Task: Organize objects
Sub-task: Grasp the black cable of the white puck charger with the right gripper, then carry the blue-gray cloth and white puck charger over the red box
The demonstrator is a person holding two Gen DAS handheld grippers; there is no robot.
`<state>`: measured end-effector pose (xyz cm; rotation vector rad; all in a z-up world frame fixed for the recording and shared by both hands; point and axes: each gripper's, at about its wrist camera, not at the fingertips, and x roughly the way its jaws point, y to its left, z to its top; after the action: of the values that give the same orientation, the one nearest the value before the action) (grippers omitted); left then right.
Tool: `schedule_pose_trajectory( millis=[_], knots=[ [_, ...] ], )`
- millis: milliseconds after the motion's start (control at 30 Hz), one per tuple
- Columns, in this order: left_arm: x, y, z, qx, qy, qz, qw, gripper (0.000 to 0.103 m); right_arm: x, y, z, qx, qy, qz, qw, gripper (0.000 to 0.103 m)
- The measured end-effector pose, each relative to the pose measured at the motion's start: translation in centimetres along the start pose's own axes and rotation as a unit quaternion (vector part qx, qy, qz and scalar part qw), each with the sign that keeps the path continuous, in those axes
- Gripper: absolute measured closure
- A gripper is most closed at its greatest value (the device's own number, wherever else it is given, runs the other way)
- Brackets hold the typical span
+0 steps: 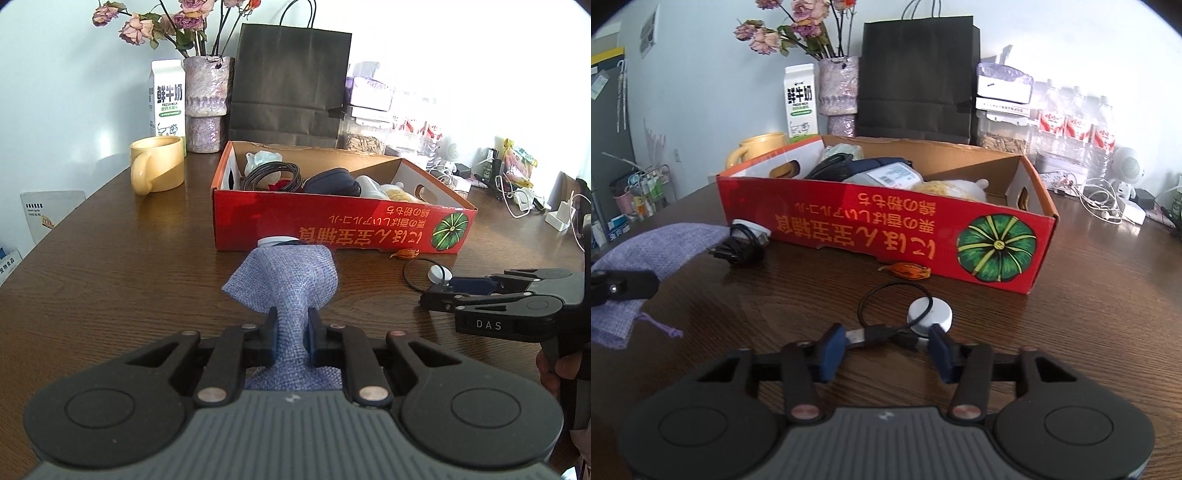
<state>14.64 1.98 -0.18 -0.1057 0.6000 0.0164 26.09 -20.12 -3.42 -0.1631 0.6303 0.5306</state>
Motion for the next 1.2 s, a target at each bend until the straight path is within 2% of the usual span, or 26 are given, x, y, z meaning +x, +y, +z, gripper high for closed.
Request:
schedule_pose_trajectory(
  millis=[167,333,567,1200],
  knots=[
    [-0.2,0.3,-0.1,-0.002,-0.003,-0.003,1.0,0.088,-0.3,0.2,-0.1,0.0,-0.004,0.008,1.0,0.084],
    [-0.5,0.3,-0.1,-0.003,-0.005,-0.006,1.0,0.088,-0.5,0.3,-0.2,0.002,-0.006,0.011,1.0,0.09],
    [-1.2,0.2,0.1,-0.001,-0.015,-0.011,0.9998,0.088,-1.1,0.4,-0.5,0.009,-0.017,0.015,1.0,0.093],
    [-3.2,-0.9,1.3,0.012,-0.047,-0.021,0.9986,0.088,-4.1,0.9,0.2,0.035,-0.067,0.043,0.996,0.095]
  ],
)
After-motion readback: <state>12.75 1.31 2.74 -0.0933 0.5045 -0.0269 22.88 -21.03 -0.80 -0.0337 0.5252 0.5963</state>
